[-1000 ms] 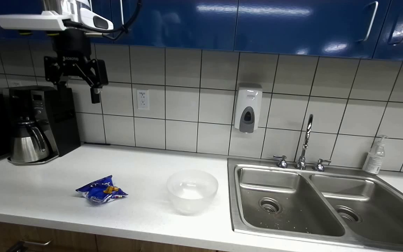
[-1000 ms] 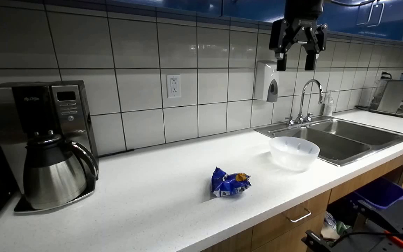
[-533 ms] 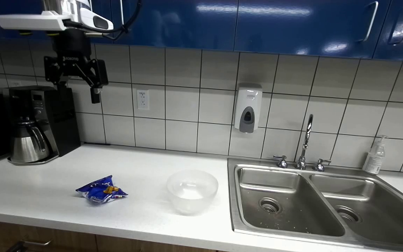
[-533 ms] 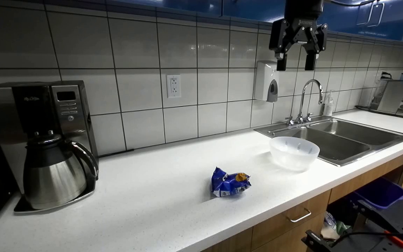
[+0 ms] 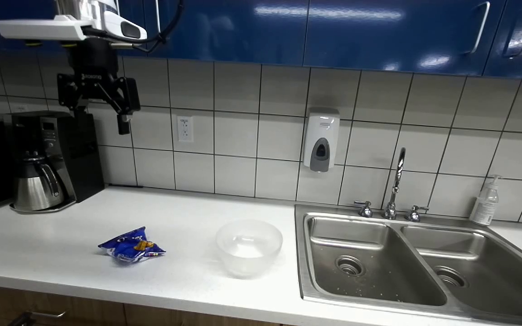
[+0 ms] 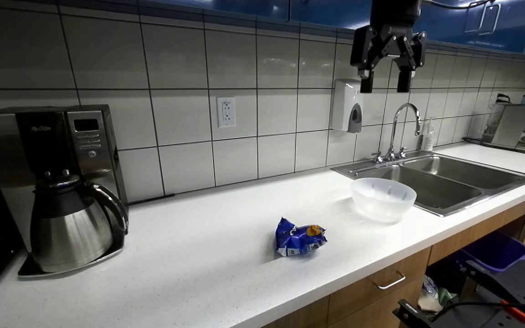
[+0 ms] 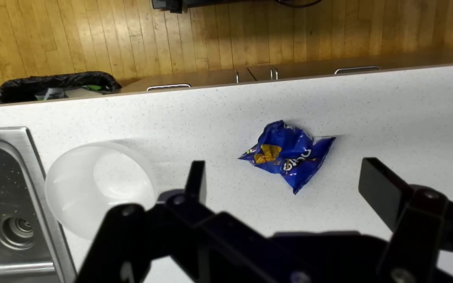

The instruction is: Put the dorito packet into the clear bowl

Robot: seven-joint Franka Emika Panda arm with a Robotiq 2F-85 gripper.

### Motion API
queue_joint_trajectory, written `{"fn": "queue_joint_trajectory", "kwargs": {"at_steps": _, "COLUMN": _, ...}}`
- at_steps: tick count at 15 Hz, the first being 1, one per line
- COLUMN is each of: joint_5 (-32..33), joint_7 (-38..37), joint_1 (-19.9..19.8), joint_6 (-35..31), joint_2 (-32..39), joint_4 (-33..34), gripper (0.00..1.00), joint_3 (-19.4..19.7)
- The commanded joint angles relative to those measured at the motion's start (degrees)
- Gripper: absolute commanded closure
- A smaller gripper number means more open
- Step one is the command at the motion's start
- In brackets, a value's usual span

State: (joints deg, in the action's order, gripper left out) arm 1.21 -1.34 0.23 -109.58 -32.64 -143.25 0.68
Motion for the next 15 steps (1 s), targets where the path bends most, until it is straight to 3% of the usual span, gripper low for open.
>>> {"fn": "queue_joint_trajectory", "kwargs": {"at_steps": 1, "joint_5": 0.45, "joint_7": 1.54, "joint_1": 0.2, "joint_6": -2.08, "joint_2": 2.16, "joint_4": -0.54, "gripper": 0.0, "joint_3": -0.49}}
{"fn": "queue_joint_trajectory", "kwargs": {"at_steps": 9, "joint_5": 0.83, "joint_7": -0.31, "joint_1": 1.2, "joint_6": -7.52, "joint_2": 10.68, "joint_4": -1.14, "gripper": 0.0, "joint_3": -2.35}}
{"fn": "queue_joint_trajectory", "kwargs": {"at_steps": 15, "joint_5": 0.92, "joint_7": -9.06, "joint_1": 1.0, "joint_6": -9.52, "joint_2": 18.79, "joint_4": -0.18, "gripper": 0.0, "joint_3": -4.99}}
